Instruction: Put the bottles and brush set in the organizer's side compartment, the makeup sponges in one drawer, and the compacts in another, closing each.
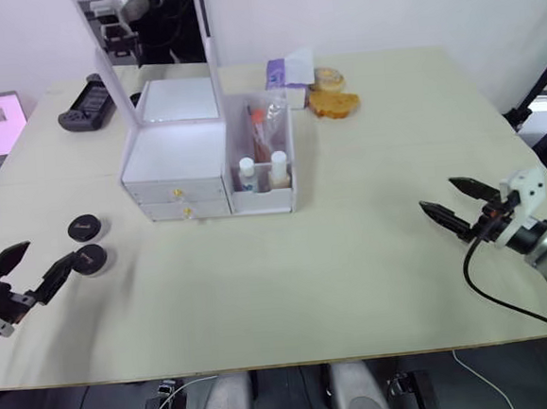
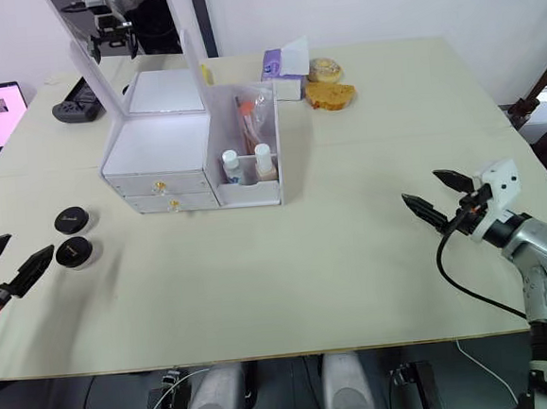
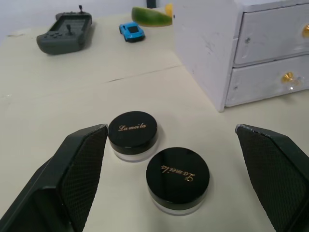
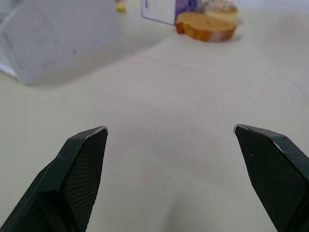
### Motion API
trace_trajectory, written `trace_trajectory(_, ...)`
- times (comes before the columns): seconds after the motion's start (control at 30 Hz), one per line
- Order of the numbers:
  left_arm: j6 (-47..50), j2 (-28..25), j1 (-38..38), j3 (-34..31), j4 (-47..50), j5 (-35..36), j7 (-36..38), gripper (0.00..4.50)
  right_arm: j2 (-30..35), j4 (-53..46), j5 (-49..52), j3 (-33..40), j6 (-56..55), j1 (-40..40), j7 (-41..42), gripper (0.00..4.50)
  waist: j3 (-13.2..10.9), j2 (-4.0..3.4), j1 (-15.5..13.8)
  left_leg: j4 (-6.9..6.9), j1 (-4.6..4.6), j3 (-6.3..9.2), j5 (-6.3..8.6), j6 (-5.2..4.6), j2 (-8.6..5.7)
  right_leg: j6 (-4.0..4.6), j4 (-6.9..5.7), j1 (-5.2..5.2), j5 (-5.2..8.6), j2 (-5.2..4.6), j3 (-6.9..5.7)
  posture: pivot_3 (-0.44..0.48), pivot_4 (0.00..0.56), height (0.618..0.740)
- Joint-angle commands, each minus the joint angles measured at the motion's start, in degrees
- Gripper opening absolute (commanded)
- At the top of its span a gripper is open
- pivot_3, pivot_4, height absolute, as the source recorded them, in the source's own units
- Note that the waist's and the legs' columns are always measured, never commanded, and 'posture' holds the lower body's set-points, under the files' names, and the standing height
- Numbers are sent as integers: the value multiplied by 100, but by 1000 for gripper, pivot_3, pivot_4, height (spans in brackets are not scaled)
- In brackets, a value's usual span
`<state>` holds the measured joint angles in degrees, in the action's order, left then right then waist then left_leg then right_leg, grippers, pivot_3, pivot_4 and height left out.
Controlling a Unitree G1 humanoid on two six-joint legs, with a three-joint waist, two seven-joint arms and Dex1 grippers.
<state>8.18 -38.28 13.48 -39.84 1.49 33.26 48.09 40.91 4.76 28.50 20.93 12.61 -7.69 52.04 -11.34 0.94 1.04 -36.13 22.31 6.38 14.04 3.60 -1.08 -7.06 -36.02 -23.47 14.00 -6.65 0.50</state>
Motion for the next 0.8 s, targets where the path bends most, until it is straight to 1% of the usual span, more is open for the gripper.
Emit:
trace_trajectory(0.03,67,341,370,27,1114,104,-354,4427,-107,-1124,468,-174,713,-134,-297,4500,0,0,-3,-1,1,0,0,0,0,0,1,0,0,-1,1,0,150,740)
trace_trajectory(0.1,112,653,629,118,1668,136,-572,4427,-210,-1698,577,-391,1035,-220,-529,4500,0,1,-13,-1,2,-2,0,1,-1,0,3,1,0,-3,4,0,150,740)
trace_trajectory(0.17,159,1006,702,332,2038,58,-934,4427,-342,-2195,652,-625,1267,-328,-747,4500,0,0,-35,-2,3,-2,1,1,-1,0,5,0,0,-3,4,0,150,740)
trace_trajectory(0.23,171,1300,720,656,2247,-105,-1206,4427,-444,-2623,817,-826,1578,-490,-922,4500,1,1,-58,-3,2,1,0,1,-1,1,2,1,0,-2,2,0,150,740)
trace_trajectory(0.3,161,1478,737,913,2346,-215,-1344,4427,-449,-2861,931,-965,1909,-638,-1070,4500,2,3,-68,-8,3,2,0,1,-2,2,2,3,0,-2,1,0,150,740)
trace_trajectory(0.37,64,1774,737,1357,2431,-547,-1631,4427,-453,-3119,1157,-1077,2270,-980,-1257,4500,4,7,-54,-10,5,2,0,1,-4,2,5,5,0,-2,1,0,150,740)
trace_trajectory(0.43,-57,2044,661,1767,2439,-971,-1968,4427,-443,-3365,1332,-1173,2563,-1277,-1409,4500,5,6,-52,-10,5,-2,0,1,-8,3,7,4,-1,-5,4,0,150,740)
trace_trajectory(0.5,-84,2271,419,2215,2355,-1412,-2323,4427,-385,-3569,1402,-1324,2846,-1457,-1509,4500,6,8,-57,-8,5,2,0,0,-7,2,8,3,0,-3,0,0,150,740)
trace_trajectory(0.63,-145,2542,-122,2811,2039,-1948,-2740,4427,-326,-3797,1487,-1560,3317,-1636,-1705,4500,10,14,-85,-7,7,11,0,0,-7,2,7,4,0,-1,-9,0,150,740)
trace_trajectory(0.8,-193,2807,-677,3124,1621,-2181,-3084,4427,-332,-3987,1577,-1682,3810,-1671,-2000,4500,10,14,-69,-7,9,10,0,0,-8,1,8,3,-1,-2,-8,0,150,740)
